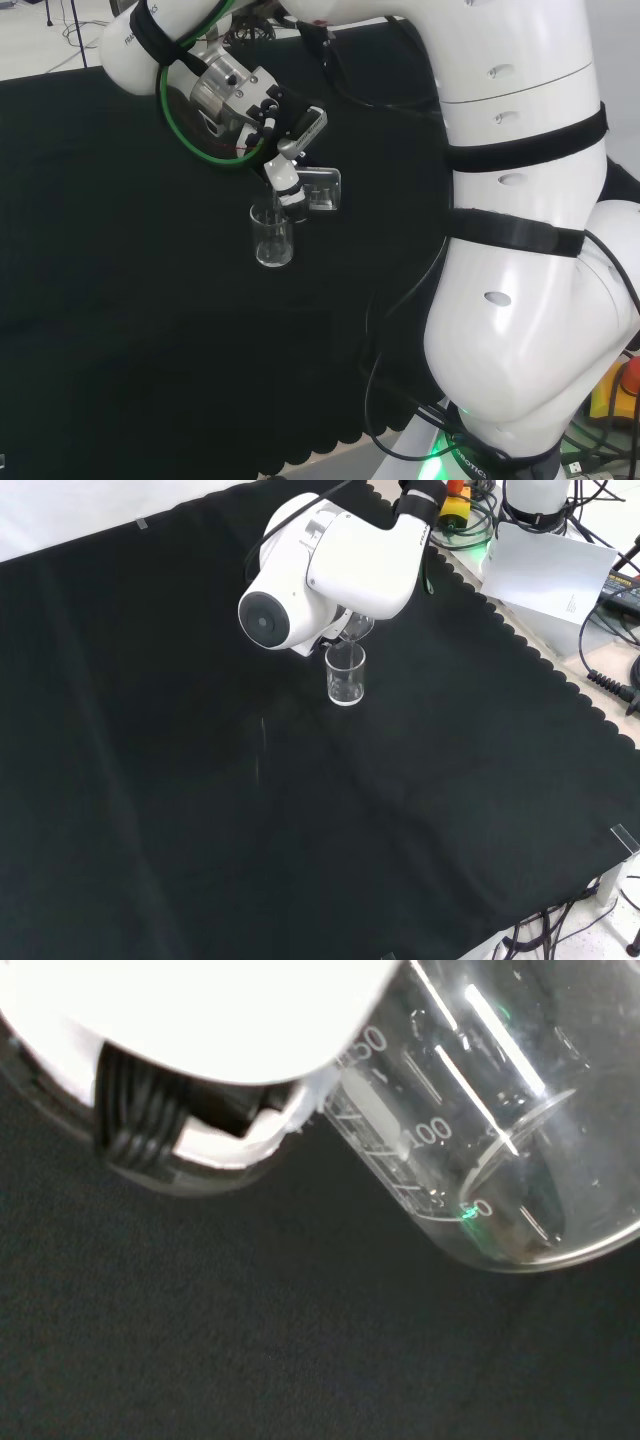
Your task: Pour the water from the handheld beaker into the one on the table.
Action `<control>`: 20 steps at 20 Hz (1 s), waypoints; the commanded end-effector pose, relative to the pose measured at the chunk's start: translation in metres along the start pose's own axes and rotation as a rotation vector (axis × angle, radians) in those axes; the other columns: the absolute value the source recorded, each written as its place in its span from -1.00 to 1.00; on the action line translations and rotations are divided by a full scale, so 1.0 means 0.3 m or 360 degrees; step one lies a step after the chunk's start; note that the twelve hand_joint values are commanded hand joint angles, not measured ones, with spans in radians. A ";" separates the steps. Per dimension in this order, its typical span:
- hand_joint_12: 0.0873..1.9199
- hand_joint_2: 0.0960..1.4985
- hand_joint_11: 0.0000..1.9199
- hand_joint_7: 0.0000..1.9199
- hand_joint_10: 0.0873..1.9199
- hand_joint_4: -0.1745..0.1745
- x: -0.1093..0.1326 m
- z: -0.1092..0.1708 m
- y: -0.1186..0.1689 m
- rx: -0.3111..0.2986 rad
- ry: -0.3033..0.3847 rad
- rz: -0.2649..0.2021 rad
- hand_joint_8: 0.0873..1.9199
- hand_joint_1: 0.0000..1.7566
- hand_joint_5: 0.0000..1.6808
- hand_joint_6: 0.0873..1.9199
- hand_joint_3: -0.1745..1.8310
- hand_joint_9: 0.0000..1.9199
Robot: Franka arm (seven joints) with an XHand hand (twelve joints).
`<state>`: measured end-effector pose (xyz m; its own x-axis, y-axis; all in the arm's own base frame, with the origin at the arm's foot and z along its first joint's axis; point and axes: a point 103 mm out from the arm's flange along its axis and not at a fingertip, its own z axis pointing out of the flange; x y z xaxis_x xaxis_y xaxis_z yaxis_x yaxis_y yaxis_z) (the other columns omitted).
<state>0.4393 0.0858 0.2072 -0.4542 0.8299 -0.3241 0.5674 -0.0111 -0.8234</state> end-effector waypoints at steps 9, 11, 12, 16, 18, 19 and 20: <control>-0.49 -0.37 0.54 0.47 -1.00 -1.00 0.014 -0.015 0.003 0.0056 -0.0016 0.0013 -0.65 0.64 0.74 -0.78 -0.12 0.75; -0.49 -0.37 0.54 0.47 -1.00 -1.00 0.016 -0.021 0.002 0.0053 -0.0016 0.0017 -0.65 0.64 0.74 -0.78 -0.12 0.75; -0.49 -0.37 0.54 0.47 -1.00 -1.00 0.017 -0.024 0.001 0.0055 -0.0018 0.0020 -0.66 0.64 0.74 -0.78 -0.12 0.75; -0.50 -0.37 0.54 0.47 -1.00 -1.00 0.020 -0.032 -0.003 0.0069 -0.0025 0.0026 -0.66 0.64 0.74 -0.78 -0.12 0.75; -0.50 -0.37 0.54 0.47 -1.00 -1.00 0.021 -0.033 -0.004 0.0076 -0.0028 0.0030 -0.66 0.64 0.74 -0.78 -0.12 0.75; -0.50 -0.37 0.54 0.47 -1.00 -1.00 0.021 -0.032 -0.003 0.0081 -0.0026 0.0028 -0.66 0.64 0.74 -0.79 -0.12 0.75; -0.50 -0.37 0.54 0.47 -1.00 -1.00 0.019 -0.029 -0.002 0.0083 -0.0024 0.0025 -0.66 0.64 0.74 -0.79 -0.12 0.75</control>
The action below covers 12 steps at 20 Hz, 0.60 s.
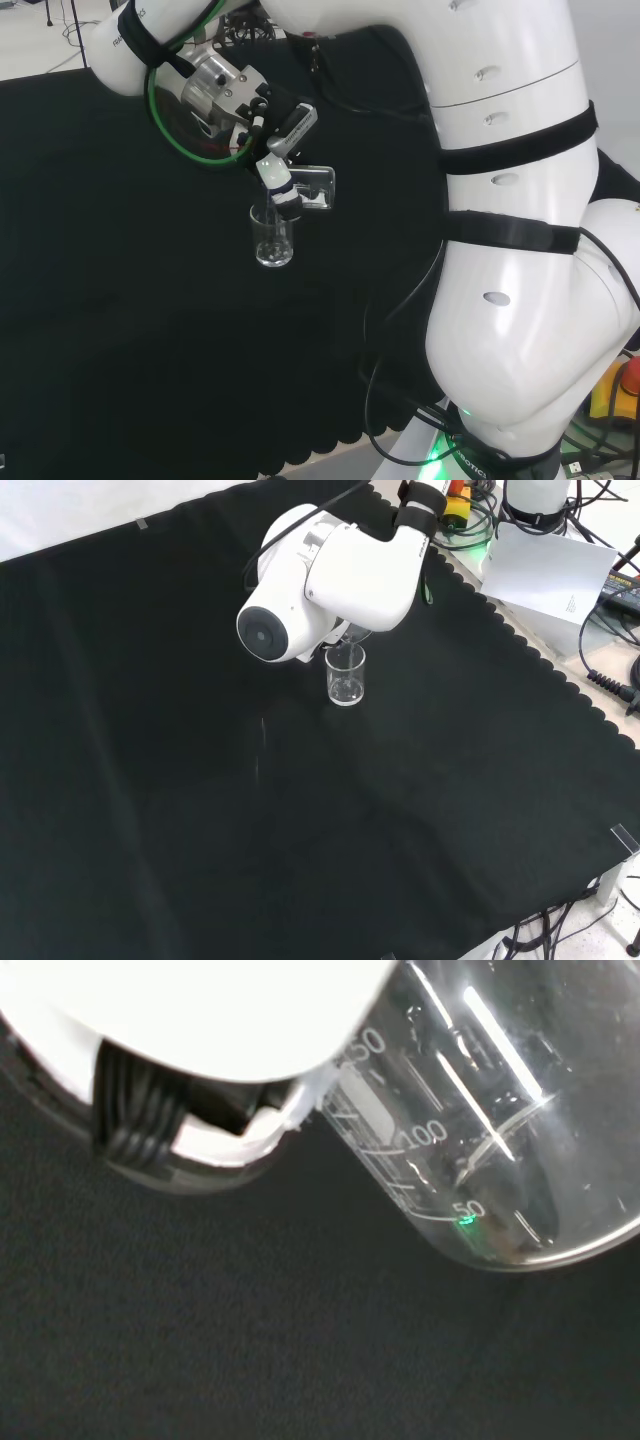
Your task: Pour the water from the handheld beaker into the one on the table.
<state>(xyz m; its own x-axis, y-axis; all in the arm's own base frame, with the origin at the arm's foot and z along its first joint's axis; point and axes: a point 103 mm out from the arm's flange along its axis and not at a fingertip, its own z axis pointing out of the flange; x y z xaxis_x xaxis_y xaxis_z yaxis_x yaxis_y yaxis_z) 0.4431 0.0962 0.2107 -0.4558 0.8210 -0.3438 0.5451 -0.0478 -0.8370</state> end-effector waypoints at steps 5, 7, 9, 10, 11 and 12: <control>-0.50 -0.37 0.54 0.47 -1.00 -1.00 -0.006 0.015 0.006 0.0033 0.0004 -0.0001 -0.66 0.64 0.74 -0.79 -0.12 0.75; -0.50 -0.37 0.54 0.47 -1.00 -1.00 -0.008 0.016 0.006 0.0041 -0.0003 0.0000 -0.66 0.64 0.75 -0.79 -0.12 0.75; -0.50 -0.37 0.54 0.47 -1.00 -1.00 -0.006 0.012 0.004 0.0050 -0.0016 0.0009 -0.66 0.64 0.75 -0.79 -0.12 0.75; -0.50 -0.37 0.54 0.47 -1.00 -1.00 -0.007 0.012 0.003 0.0052 -0.0019 0.0010 -0.66 0.64 0.75 -0.79 -0.12 0.75; -0.50 -0.37 0.54 0.47 -1.00 -1.00 -0.007 0.012 0.003 0.0054 -0.0020 0.0010 -0.66 0.64 0.75 -0.79 -0.12 0.75; -0.50 -0.37 0.54 0.47 -1.00 -1.00 -0.007 0.012 0.004 0.0052 -0.0024 0.0009 -0.66 0.64 0.75 -0.79 -0.12 0.75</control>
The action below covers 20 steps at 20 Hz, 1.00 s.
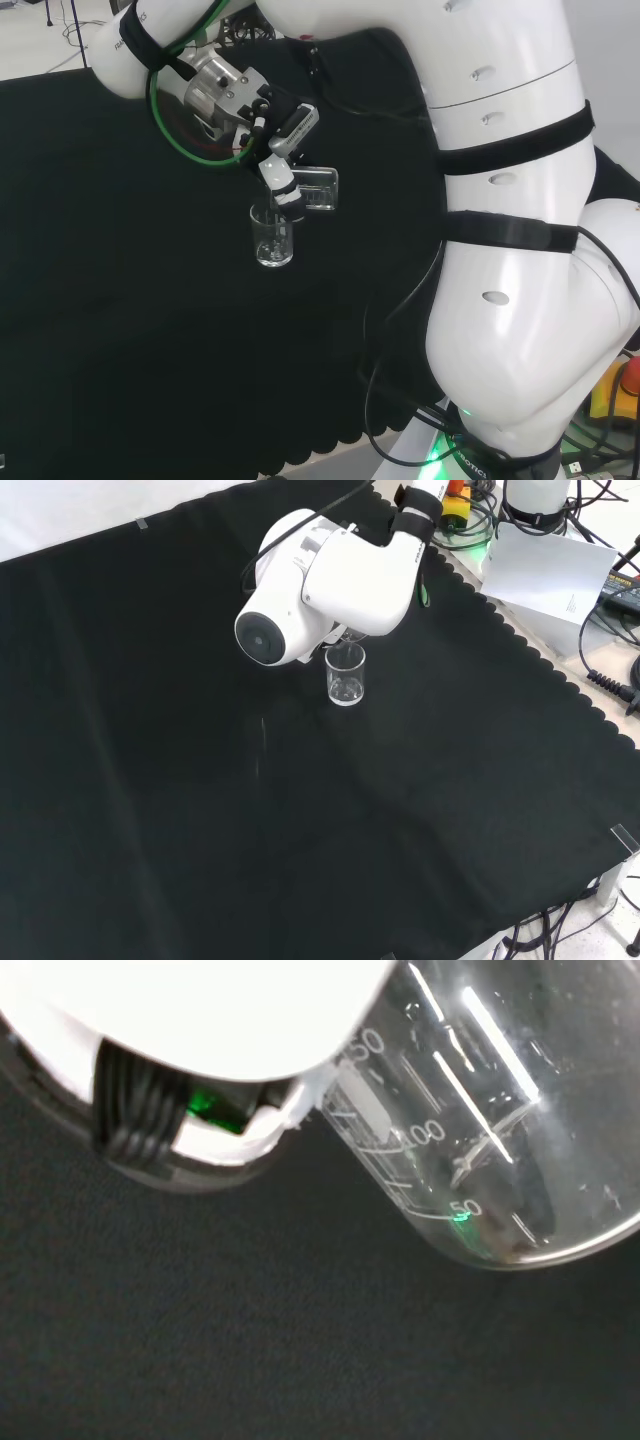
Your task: Pour the water from the handheld beaker into the one on the table.
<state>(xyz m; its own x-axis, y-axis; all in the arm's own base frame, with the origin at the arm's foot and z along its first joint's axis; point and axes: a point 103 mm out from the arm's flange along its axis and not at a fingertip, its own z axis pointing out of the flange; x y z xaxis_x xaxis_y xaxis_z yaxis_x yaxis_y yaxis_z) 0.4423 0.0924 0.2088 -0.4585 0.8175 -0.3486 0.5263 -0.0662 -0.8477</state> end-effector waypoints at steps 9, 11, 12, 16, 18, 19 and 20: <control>-0.50 -0.37 0.54 0.47 -1.00 -1.00 0.014 -0.004 0.007 0.0029 -0.0025 0.0011 -0.65 0.64 0.75 -0.79 -0.12 0.75; -0.50 -0.37 0.54 0.47 -1.00 -1.00 0.015 -0.006 0.006 0.0031 -0.0025 0.0014 -0.65 0.64 0.75 -0.79 -0.12 0.75; -0.50 -0.37 0.54 0.47 -1.00 -1.00 0.015 -0.006 0.006 0.0031 -0.0025 0.0015 -0.65 0.64 0.75 -0.79 -0.12 0.75; -0.50 -0.37 0.54 0.48 -1.00 -1.00 0.015 -0.007 0.007 0.0043 -0.0023 0.0017 -0.66 0.64 0.75 -0.79 -0.12 0.75; -0.50 -0.37 0.54 0.48 -1.00 -1.00 0.019 -0.010 0.006 0.0047 -0.0027 0.0020 -0.66 0.64 0.75 -0.79 -0.12 0.75; -0.50 -0.37 0.54 0.48 -1.00 -1.00 0.020 -0.011 0.005 0.0050 -0.0030 0.0021 -0.66 0.64 0.75 -0.79 -0.12 0.75; -0.50 -0.37 0.54 0.48 -1.00 -1.00 0.020 -0.011 0.006 0.0055 -0.0032 0.0022 -0.66 0.64 0.75 -0.79 -0.12 0.75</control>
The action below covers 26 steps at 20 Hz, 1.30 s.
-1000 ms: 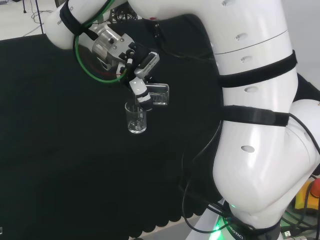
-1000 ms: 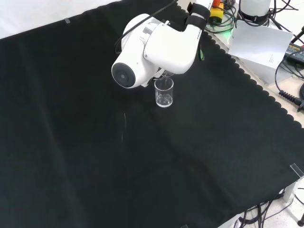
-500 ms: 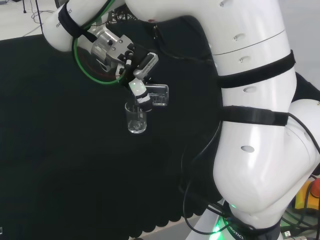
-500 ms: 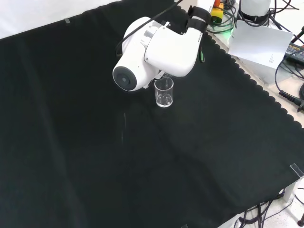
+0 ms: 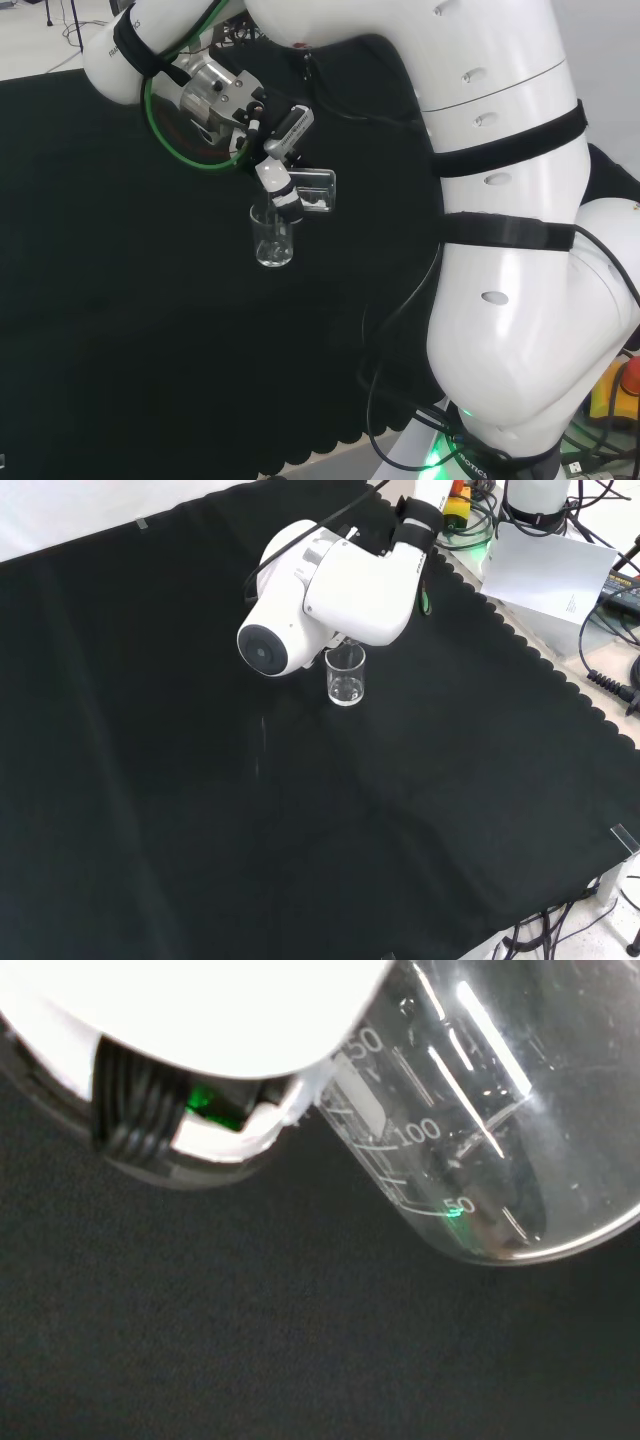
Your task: Pour the water from the handheld beaker into the one on the table.
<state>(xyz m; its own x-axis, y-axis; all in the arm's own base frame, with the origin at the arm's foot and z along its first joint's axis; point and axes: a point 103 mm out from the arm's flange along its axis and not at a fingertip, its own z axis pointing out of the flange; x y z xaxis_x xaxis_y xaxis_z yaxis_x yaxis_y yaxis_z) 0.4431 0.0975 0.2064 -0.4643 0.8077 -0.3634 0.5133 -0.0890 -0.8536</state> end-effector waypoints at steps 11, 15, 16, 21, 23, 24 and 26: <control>-0.50 -0.37 0.55 0.48 -1.00 -1.00 0.020 -0.008 -0.001 0.0075 -0.0045 0.0032 -0.66 0.64 0.75 -0.80 -0.12 0.75; -0.50 -0.37 0.55 0.48 -1.00 -1.00 0.010 -0.002 -0.005 0.0022 -0.0031 0.0014 -0.66 0.64 0.75 -0.80 -0.11 0.75; -0.50 -0.37 0.55 0.48 -1.00 -1.00 0.004 0.001 -0.008 -0.0001 -0.0025 0.0008 -0.66 0.64 0.75 -0.80 -0.11 0.75; -0.50 -0.38 0.55 0.48 -1.00 -1.00 -0.018 0.024 -0.018 -0.0208 0.0011 -0.0046 -0.66 0.64 0.75 -0.80 -0.11 0.75; -0.50 -0.38 0.55 0.48 -1.00 -1.00 -0.026 0.039 -0.016 -0.0260 0.0021 -0.0053 -0.67 0.64 0.75 -0.80 -0.11 0.75; -0.50 -0.38 0.55 0.48 -1.00 -1.00 -0.030 0.043 -0.016 -0.0276 0.0023 -0.0056 -0.67 0.64 0.75 -0.80 -0.11 0.75; -0.50 -0.38 0.55 0.48 -1.00 -1.00 -0.038 0.048 -0.018 -0.0320 0.0034 -0.0064 -0.67 0.64 0.75 -0.80 -0.11 0.75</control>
<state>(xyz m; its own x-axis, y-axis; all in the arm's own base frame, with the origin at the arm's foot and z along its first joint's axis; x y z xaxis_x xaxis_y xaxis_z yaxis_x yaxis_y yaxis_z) 0.4363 0.0919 0.2083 -0.4723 0.8075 -0.3534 0.5635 -0.0317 -0.8255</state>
